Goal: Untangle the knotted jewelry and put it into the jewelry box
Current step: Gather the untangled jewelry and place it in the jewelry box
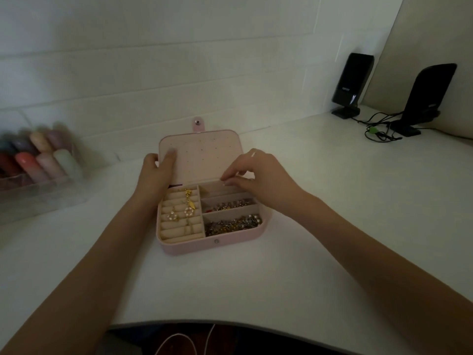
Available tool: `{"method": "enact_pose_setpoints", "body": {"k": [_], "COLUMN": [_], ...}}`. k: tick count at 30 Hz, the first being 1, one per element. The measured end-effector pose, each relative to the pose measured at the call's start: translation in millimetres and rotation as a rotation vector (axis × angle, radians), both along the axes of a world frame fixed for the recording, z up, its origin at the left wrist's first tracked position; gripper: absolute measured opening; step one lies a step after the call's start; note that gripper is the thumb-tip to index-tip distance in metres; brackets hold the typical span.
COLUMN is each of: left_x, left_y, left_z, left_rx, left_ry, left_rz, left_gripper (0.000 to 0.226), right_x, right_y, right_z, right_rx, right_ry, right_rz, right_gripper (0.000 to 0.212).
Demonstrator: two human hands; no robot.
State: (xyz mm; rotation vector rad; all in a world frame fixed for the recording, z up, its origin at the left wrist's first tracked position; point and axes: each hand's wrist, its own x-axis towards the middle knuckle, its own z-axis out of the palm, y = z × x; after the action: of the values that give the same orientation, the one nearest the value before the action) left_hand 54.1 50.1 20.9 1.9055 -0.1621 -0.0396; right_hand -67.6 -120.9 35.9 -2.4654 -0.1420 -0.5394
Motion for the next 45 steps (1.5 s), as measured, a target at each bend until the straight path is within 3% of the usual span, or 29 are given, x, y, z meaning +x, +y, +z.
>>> {"method": "enact_pose_setpoints", "body": {"k": [6,10,12,19,23,27,32,36,39,45], "left_x": [11.9,23.9,24.2,23.2,19.9,14.9,15.4,15.8,15.5,16.9], "left_y": [5.5,15.5,15.0,11.0,5.9,0.9,0.3,-1.0,-0.9,0.8], "left_z": [7.4,10.7,10.0,8.5,7.4,2.7,2.0,0.8,1.3,0.9], "left_rx": [0.077,0.075,0.095,0.085,0.097,0.046,0.049,0.053,0.070,0.066], "left_ry": [0.072,0.168,0.165,0.144,0.117,0.096,0.096,0.100,0.099,0.106], "left_rz": [0.013,0.053,0.049,0.048,0.029,0.015,0.004,0.000,-0.006,0.002], "left_gripper": [0.048,0.047,0.047,0.046,0.039,0.030,0.030,0.030,0.030,0.032], "right_x": [-4.4,-13.7,-11.2,-7.2,-13.5,-10.0,-12.3,-18.6,-22.2,-19.8], "right_y": [-35.9,-51.6,-43.2,-31.1,-23.1,-9.8,-26.2,-71.0,-73.8,-66.0], "right_z": [7.5,-8.4,-19.0,-30.0,-12.7,-16.3,-7.2,2.9,-2.0,-4.1], "right_rx": [0.069,0.027,-0.029,-0.184,0.014,-0.107,0.135,0.073,0.023,0.020], "right_ry": [-0.065,0.205,0.237,0.101,-0.155,-0.146,-0.144,0.163,0.384,0.346], "right_rz": [-0.168,-0.180,-0.136,-0.207,-0.164,0.017,-0.175,-0.403,-0.393,-0.363], "right_gripper": [0.017,0.029,0.028,0.013,0.007,0.009,0.011,0.015,0.020,0.008]}}
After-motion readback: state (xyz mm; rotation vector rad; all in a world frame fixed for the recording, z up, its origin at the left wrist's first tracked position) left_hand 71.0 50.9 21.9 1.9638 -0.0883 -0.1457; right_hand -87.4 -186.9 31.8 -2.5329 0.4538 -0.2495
